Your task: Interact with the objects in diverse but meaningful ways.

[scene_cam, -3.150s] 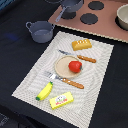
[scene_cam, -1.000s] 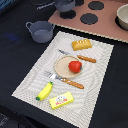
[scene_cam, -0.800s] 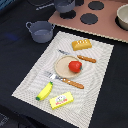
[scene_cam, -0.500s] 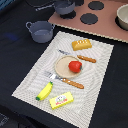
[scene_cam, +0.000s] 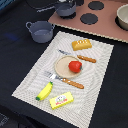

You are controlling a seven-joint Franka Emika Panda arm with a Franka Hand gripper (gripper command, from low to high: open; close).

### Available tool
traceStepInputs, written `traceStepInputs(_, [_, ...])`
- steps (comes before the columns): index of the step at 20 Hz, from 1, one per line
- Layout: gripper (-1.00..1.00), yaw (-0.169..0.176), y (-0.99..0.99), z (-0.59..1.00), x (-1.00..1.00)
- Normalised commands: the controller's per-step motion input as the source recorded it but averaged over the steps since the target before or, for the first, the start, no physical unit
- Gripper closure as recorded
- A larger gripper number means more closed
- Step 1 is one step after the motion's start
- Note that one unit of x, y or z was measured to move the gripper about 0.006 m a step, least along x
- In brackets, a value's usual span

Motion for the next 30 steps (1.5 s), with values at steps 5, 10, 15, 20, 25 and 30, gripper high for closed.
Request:
traceStepInputs(5, [1.00, -0.002, 0.36, 0.02, 0.36])
traceStepInputs(10, [1.00, 0.000, 0.37, 0.00, 0.39])
traceStepInputs(15, [1.00, 0.000, 0.31, 0.00, 0.29])
traceStepInputs(20, [-1.00, 0.000, 0.27, 0.11, 0.20])
traceStepInputs(25, [-1.00, 0.000, 0.27, 0.15, 0.19])
traceStepInputs(30, [-1.00, 0.000, 0.24, 0.25, 0.13])
